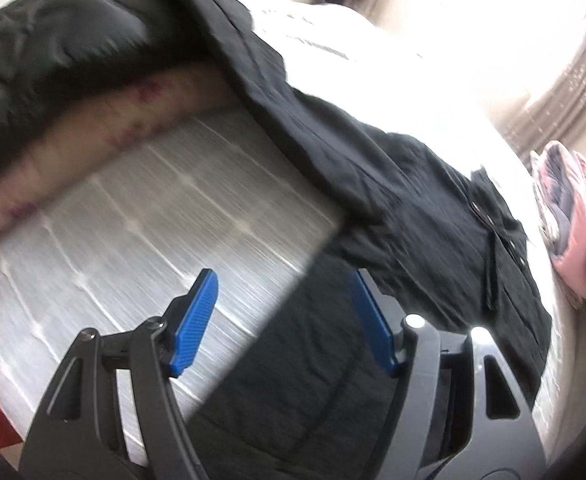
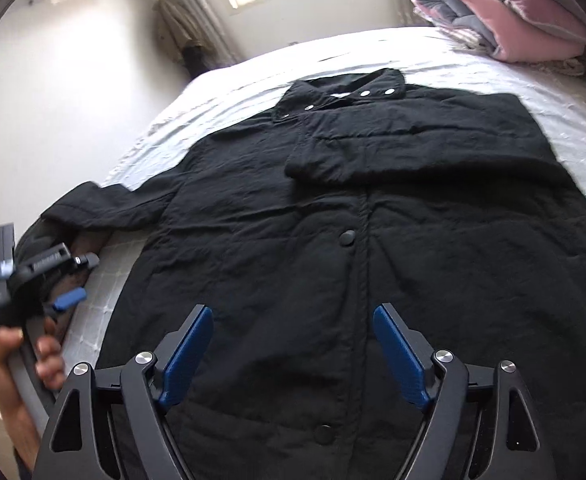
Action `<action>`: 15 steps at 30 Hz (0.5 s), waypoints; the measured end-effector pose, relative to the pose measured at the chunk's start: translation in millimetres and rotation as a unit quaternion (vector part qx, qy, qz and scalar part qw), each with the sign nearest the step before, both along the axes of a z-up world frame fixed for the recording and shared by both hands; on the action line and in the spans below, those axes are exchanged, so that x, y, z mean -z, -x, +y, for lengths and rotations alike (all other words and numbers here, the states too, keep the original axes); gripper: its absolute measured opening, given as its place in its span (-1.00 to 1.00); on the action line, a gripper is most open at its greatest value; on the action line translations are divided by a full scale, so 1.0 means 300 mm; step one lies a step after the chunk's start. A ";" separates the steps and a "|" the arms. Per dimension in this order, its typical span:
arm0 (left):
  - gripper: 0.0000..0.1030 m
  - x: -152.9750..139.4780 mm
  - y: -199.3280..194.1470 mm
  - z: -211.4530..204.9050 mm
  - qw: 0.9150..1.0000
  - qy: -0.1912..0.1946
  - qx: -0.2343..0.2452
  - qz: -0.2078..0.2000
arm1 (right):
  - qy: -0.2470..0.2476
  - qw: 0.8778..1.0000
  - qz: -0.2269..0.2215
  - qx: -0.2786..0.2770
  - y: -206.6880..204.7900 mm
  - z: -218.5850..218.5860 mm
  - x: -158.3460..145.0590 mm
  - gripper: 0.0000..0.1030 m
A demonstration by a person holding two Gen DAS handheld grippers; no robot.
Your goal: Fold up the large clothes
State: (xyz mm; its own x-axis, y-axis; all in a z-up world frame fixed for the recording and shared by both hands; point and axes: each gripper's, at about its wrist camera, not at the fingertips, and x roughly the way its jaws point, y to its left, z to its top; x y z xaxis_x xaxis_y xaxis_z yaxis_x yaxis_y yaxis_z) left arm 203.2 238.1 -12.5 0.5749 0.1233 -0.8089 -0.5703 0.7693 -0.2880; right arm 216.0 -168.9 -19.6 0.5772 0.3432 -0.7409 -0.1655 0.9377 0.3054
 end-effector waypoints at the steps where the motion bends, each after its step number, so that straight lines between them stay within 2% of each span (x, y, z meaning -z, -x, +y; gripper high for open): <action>1: 0.34 -0.019 -0.008 0.026 1.000 -0.011 -0.005 0.003 | 0.000 1.000 0.005 -0.001 -0.002 -0.002 0.023 0.62; 2: 0.34 -0.048 -0.019 0.065 0.999 -0.028 -0.016 0.003 | 0.009 1.000 0.016 -0.001 -0.006 -0.002 0.052 0.62; 4: 0.35 -0.113 -0.049 0.155 0.998 -0.051 -0.045 0.000 | 0.033 0.999 0.009 0.005 -0.004 -0.006 0.077 0.62; 6: 0.56 -0.161 -0.088 0.255 0.997 -0.041 -0.072 -0.011 | 0.057 0.998 0.007 0.032 -0.014 -0.022 0.082 0.62; 7: 0.68 -0.170 -0.108 0.286 0.996 -0.037 -0.083 -0.013 | 0.045 0.998 0.005 0.037 -0.016 -0.032 0.073 0.62; 8: 0.68 -0.175 -0.146 0.330 0.994 -0.033 -0.100 -0.005 | 0.026 0.999 0.003 0.034 -0.012 -0.040 0.064 0.62; 10: 0.68 -0.161 -0.216 0.374 0.995 -0.015 -0.099 0.012 | 0.006 1.000 -0.001 0.027 -0.001 -0.050 0.048 0.62; 11: 0.68 -0.141 -0.267 0.394 0.996 0.009 -0.086 0.019 | 0.007 1.000 -0.008 0.024 0.004 -0.047 0.039 0.62; 13: 0.68 -0.110 -0.322 0.403 0.996 0.034 -0.074 0.019 | 0.024 0.999 -0.019 0.026 0.005 -0.037 0.034 0.62; 15: 0.68 -0.065 -0.375 0.410 0.995 0.041 -0.081 0.040 | 0.032 0.999 -0.019 0.031 0.001 -0.037 0.037 0.62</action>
